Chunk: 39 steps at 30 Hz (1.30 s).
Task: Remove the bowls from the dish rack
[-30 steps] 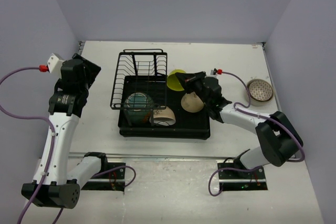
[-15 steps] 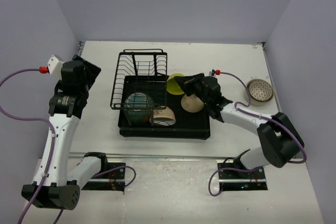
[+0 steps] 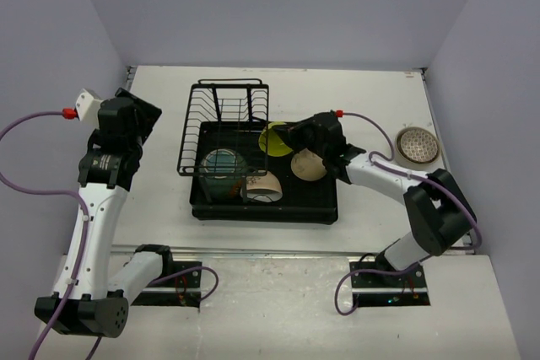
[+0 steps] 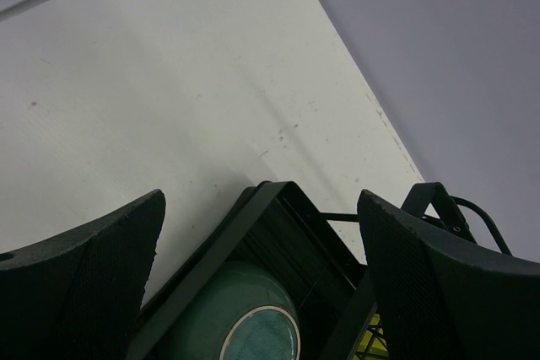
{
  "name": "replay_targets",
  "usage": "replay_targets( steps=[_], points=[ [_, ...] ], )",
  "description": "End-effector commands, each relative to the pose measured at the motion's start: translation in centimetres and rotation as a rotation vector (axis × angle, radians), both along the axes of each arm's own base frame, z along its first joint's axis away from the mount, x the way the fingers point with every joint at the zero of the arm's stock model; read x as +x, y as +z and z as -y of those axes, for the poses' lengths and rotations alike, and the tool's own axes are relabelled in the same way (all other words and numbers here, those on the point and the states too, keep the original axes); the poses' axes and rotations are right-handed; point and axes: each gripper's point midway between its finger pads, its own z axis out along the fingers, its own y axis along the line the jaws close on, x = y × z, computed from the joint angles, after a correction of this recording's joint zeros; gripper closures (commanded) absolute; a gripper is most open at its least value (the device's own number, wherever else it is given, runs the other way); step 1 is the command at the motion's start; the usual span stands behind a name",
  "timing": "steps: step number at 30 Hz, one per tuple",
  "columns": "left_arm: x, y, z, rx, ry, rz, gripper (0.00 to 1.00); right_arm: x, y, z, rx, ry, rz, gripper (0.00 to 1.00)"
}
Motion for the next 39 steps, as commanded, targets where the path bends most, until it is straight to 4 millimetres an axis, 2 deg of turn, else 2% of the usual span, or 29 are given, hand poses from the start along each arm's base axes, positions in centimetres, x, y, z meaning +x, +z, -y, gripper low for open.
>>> replay_targets(
  steps=[1,2,7,10,20,30,33,39],
  points=[
    [0.0,1.5,-0.9,0.01,0.043,0.047,0.05,0.6,2.0,-0.7,0.038,0.004,-0.018,1.0],
    [0.0,1.6,-0.9,0.011,0.043,0.049,0.05,0.7,1.5,-0.6,0.027,0.003,-0.037,1.0],
    [0.1,1.6,-0.9,0.008,0.042,0.05,0.06,1.3,1.5,-0.9,0.023,0.005,-0.065,1.0],
    [0.2,1.7,-0.9,0.011,0.046,0.051,0.05,1.4,0.3,-1.1,-0.012,0.022,-0.112,1.0],
    [0.2,1.9,-1.2,0.028,0.049,0.052,0.05,2.7,-1.6,0.0,-0.079,0.001,-0.141,1.0],
    [0.4,1.8,-1.2,0.026,0.053,0.05,0.05,2.8,-3.1,0.4,-0.106,0.009,-0.212,1.0],
    [0.5,2.1,-1.3,0.027,0.056,0.054,0.05,2.8,-3.6,0.5,-0.12,0.011,-0.239,0.92],
    [0.7,1.9,-1.2,0.026,0.055,0.052,0.05,2.7,-4.5,1.0,-0.155,0.017,-0.279,0.88]
  ],
)
